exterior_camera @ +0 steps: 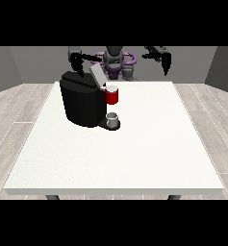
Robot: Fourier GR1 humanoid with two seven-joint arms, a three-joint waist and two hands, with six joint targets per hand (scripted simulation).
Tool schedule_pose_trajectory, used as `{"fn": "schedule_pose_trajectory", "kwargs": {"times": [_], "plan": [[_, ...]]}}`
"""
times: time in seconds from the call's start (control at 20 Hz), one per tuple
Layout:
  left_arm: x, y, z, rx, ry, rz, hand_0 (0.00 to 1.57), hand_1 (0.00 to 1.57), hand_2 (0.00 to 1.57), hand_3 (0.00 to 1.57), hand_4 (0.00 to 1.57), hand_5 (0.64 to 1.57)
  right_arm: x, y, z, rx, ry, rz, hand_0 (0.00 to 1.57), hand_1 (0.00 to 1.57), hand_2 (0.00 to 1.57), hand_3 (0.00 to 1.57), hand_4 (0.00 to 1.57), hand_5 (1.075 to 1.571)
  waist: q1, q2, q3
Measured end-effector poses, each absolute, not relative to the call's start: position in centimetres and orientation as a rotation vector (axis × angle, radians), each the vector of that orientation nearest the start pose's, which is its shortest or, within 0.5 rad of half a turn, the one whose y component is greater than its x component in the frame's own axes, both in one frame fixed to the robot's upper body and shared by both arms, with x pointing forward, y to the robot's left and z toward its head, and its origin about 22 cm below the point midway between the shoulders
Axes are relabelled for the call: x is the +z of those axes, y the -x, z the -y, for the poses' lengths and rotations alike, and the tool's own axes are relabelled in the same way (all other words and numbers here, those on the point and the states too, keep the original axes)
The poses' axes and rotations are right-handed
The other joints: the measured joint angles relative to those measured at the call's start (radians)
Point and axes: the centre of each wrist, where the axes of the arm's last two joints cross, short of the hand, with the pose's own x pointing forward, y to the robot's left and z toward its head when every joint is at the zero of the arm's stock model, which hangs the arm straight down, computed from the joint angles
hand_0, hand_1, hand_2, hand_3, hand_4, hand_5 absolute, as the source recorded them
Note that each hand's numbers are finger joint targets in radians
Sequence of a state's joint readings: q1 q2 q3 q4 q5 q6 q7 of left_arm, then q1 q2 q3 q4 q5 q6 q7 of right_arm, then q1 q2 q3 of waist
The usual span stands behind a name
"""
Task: Insert the coffee pod into the coffee machine and close the lid
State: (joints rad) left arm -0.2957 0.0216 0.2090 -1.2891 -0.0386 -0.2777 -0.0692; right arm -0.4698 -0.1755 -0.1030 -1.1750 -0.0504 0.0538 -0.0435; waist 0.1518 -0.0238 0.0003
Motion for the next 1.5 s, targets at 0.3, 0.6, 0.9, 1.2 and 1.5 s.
{"fn": "schedule_pose_trajectory", "kwargs": {"times": [0.3,0.6,0.9,1.2,1.5], "plan": [[1.3,-30.2,-25.7,-0.150,0.113,1.639,0.00,0.00,0.00,0.00,0.00,1.571,5.6,-36.7,23.7,0.202,0.010,1.669,0.00,0.00,0.00,0.00,0.00,1.571,-0.014,0.026,-0.0006],[2.3,-30.2,-26.1,-0.133,0.097,1.683,0.00,0.00,0.00,0.00,0.12,1.571,6.9,-38.1,22.9,0.228,0.009,1.709,0.00,0.00,0.00,0.00,0.00,1.571,-0.020,0.065,-0.0019],[2.6,-30.5,-26.6,-0.133,0.071,1.698,0.00,0.00,0.00,0.00,0.00,1.571,7.7,-38.7,21.6,0.263,-0.003,1.749,0.00,0.00,0.00,0.00,0.00,1.571,-0.031,0.087,-0.0044],[2.5,-30.1,-27.2,-0.138,0.065,1.677,0.00,0.00,0.00,0.00,0.00,1.571,8.2,-39.3,21.3,0.292,-0.018,1.739,0.00,0.00,0.00,0.00,0.00,1.571,-0.024,0.081,-0.0024],[2.2,-30.6,-27.5,-0.114,0.054,1.688,0.00,0.00,0.00,0.00,0.14,1.571,9.4,-40.0,19.6,0.316,-0.031,1.737,0.00,0.00,0.00,0.00,0.14,1.571,-0.037,0.101,0.0010]]}}
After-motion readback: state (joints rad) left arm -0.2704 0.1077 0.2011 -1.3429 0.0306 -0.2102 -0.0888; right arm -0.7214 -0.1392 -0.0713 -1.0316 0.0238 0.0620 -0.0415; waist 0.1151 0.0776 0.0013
